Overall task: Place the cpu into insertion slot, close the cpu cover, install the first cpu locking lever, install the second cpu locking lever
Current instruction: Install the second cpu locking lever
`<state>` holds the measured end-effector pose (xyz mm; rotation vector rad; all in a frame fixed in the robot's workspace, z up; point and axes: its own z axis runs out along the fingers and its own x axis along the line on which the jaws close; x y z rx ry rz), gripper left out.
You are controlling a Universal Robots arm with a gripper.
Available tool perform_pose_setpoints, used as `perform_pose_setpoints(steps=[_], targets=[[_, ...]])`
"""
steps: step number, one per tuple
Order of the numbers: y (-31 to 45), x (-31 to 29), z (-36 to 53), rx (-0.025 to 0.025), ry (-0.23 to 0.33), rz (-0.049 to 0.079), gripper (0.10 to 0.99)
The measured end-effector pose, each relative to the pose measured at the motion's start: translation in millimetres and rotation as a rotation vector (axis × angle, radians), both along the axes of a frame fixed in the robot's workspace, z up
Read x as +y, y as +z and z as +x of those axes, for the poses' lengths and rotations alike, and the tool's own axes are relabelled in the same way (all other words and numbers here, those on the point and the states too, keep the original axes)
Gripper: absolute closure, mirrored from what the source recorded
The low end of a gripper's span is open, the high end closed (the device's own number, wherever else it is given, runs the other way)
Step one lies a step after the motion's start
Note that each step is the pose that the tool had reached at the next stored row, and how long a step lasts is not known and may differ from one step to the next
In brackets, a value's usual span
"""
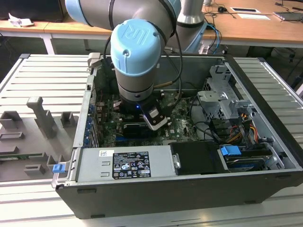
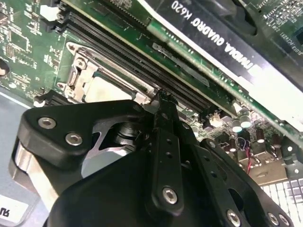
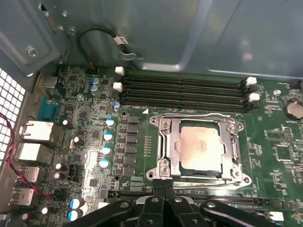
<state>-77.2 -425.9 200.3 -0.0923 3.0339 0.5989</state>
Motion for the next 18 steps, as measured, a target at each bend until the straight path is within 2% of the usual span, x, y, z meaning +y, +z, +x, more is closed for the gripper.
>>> perform_pose_setpoints(steps=[3, 6, 12, 18], targets=[[-3.0, -0.1, -0.3, 0.0001, 0.0, 0.008, 0.98], [-5.8, 0.0, -1.6, 0.0001, 0.0, 0.029, 0.98], [-9.5, 0.0, -6.0, -0.0001, 0.0, 0.053, 0.98], [-13.3, 0.0, -7.0, 0.0001, 0.0, 0.054, 0.98]])
